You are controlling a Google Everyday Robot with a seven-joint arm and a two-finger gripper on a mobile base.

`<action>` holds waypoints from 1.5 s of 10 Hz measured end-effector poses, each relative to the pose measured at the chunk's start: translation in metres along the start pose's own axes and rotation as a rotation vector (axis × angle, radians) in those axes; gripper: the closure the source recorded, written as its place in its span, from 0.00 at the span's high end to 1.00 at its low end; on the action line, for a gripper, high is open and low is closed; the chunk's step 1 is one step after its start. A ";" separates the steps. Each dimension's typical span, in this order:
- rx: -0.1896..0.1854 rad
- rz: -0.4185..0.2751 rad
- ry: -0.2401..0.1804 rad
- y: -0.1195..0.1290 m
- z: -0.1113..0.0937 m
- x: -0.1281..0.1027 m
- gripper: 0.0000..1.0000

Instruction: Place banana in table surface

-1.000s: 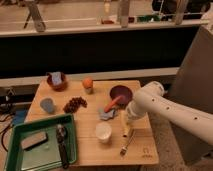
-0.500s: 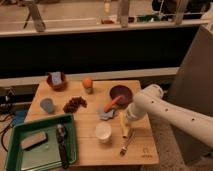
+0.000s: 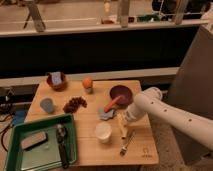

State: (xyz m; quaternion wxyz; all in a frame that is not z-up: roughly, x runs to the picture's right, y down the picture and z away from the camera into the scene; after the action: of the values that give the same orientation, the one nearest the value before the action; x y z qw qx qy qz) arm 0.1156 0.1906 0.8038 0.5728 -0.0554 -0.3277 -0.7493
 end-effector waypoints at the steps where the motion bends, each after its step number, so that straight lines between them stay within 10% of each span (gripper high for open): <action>1: -0.004 -0.008 -0.001 -0.001 0.001 0.002 0.76; 8: -0.034 0.034 -0.038 0.009 -0.016 0.011 0.80; 12: -0.037 0.044 -0.041 0.015 -0.004 0.001 0.59; 15: -0.031 0.056 -0.067 0.016 -0.009 0.001 0.78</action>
State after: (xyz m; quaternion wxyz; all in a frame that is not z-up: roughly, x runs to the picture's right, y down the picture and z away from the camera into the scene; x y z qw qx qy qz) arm 0.1322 0.1826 0.8046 0.5812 -0.0984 -0.3336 -0.7356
